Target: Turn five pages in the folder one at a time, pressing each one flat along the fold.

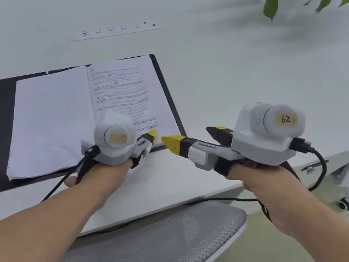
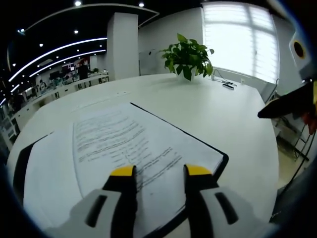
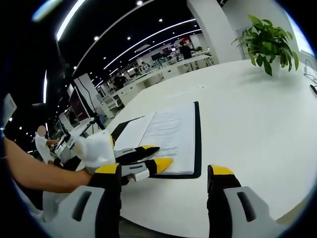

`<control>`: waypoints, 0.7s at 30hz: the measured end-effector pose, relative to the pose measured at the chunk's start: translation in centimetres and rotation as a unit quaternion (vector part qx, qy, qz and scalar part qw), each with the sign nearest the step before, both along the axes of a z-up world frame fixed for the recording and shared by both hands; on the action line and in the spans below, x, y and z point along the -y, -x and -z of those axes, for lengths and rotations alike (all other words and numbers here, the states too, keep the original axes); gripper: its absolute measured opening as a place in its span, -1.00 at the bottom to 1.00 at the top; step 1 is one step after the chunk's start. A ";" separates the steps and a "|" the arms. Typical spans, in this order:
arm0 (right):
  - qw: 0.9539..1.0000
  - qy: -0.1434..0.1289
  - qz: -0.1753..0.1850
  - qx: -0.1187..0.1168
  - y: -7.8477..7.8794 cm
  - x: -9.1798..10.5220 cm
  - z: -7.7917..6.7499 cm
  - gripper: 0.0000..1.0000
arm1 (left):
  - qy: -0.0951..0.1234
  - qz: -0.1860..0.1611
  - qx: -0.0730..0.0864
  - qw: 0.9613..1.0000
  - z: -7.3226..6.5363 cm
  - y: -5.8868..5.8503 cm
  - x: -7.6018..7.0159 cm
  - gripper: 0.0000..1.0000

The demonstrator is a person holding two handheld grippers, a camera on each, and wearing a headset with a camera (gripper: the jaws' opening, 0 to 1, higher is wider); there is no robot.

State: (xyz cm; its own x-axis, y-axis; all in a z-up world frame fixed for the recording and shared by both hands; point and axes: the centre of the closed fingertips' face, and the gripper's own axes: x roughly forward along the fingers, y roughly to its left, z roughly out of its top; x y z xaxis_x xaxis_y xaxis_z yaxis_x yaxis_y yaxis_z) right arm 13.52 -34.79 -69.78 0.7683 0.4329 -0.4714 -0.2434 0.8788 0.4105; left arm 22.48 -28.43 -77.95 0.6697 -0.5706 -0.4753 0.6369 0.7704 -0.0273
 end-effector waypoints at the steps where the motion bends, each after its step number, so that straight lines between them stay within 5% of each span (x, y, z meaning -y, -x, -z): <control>1: 1.000 -0.001 0.000 0.000 -0.1 0.0 0.0 0.38 | 0.003 0.001 0.003 1.000 0.1 -0.1 -0.1 -0.27; 15: 1.000 -0.010 0.000 -0.015 -0.6 -0.3 1.1 0.32 | 0.012 -0.009 0.025 1.000 0.1 -0.9 -1.0 -0.62; 17: 1.000 -0.010 -0.002 -0.016 -0.7 -0.5 1.2 0.31 | 0.006 -0.050 0.027 0.998 0.2 -1.8 -2.2 -0.95; 21: 1.000 -0.010 -0.004 -0.018 -0.9 -0.7 1.4 0.30 | 0.007 -0.025 0.027 0.999 0.1 -1.6 -1.7 -0.97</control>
State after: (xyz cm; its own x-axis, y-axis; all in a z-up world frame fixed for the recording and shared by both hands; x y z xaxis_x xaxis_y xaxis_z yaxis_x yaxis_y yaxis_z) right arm 14.41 -34.10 -71.13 0.7476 0.4490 -0.4894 -0.2358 0.8683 0.4363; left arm 24.10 -26.78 -78.10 0.7221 -0.5425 -0.4293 0.5990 0.8008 -0.0045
